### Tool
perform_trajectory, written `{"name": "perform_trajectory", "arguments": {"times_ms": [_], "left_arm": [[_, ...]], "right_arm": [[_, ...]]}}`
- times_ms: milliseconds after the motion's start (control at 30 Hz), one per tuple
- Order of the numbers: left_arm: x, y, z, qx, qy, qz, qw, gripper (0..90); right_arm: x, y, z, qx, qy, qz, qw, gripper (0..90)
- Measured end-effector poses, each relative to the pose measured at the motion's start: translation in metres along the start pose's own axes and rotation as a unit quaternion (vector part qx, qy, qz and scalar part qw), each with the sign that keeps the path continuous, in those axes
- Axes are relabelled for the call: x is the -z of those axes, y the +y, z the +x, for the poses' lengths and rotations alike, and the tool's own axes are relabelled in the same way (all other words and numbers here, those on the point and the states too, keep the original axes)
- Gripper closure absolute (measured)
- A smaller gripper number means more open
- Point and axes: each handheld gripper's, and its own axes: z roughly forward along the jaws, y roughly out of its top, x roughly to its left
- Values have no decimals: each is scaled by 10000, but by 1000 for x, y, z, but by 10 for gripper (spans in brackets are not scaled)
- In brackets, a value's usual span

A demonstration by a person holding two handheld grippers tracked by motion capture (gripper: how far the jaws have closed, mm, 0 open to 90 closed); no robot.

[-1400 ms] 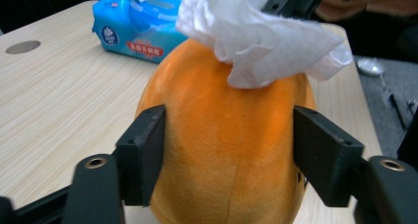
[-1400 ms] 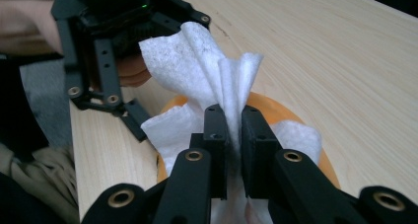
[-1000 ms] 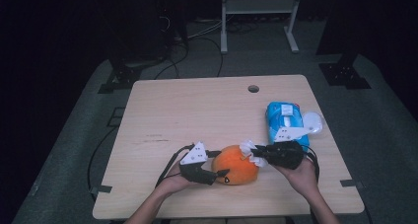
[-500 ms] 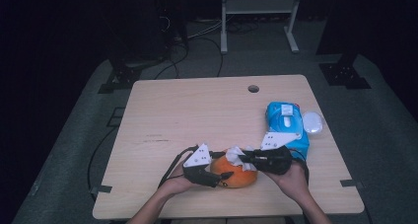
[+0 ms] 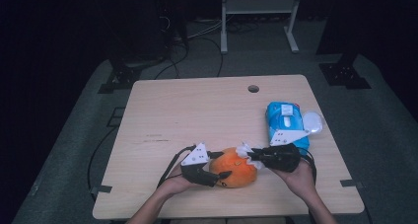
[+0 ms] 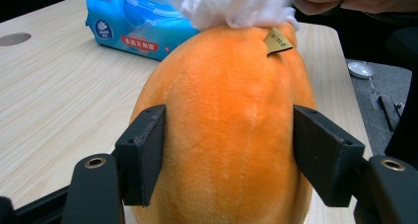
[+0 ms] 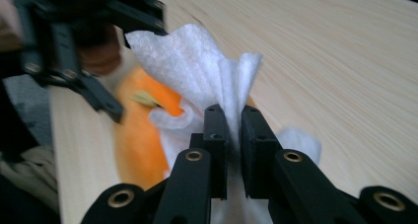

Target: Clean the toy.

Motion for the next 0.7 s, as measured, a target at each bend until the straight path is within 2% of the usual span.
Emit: {"name": "perform_trajectory", "arguments": {"times_ms": [100,133,200,267,300,433,500,567,633,700], "left_arm": [[0,0,-1,-17,6,12,10000,318],[1,0,-1,-18,0,15,10000,318],[1,0,-1,-14,-11,4,10000,318],[0,0,-2,6,-25,-11,10000,317],[0,1,-2,17,-26,-16,10000,317],[-2,3,-4,0,-9,15,10000,314],[-2,3,-5,8,-27,11,10000,312],[-2,3,-5,-16,-35,16,10000,306],[-3,4,-7,-11,-39,18,10000,304],[-3,4,-8,-25,-72,8,10000,298]], "right_arm": [[-2,5,7,97,199,-102,9997,817],[-2,5,8,149,207,-70,9996,818],[-1,5,7,106,209,-61,9997,818],[-1,2,2,60,137,-15,9999,818],[0,-2,-4,14,5,75,10000,818],[1,-5,-11,-159,-18,75,9998,818],[1,-2,-6,-64,-52,66,9999,818],[-2,4,2,37,78,-44,10000,817],[-3,6,6,102,90,-43,9999,817],[-6,9,11,153,202,-82,9996,817]]}}
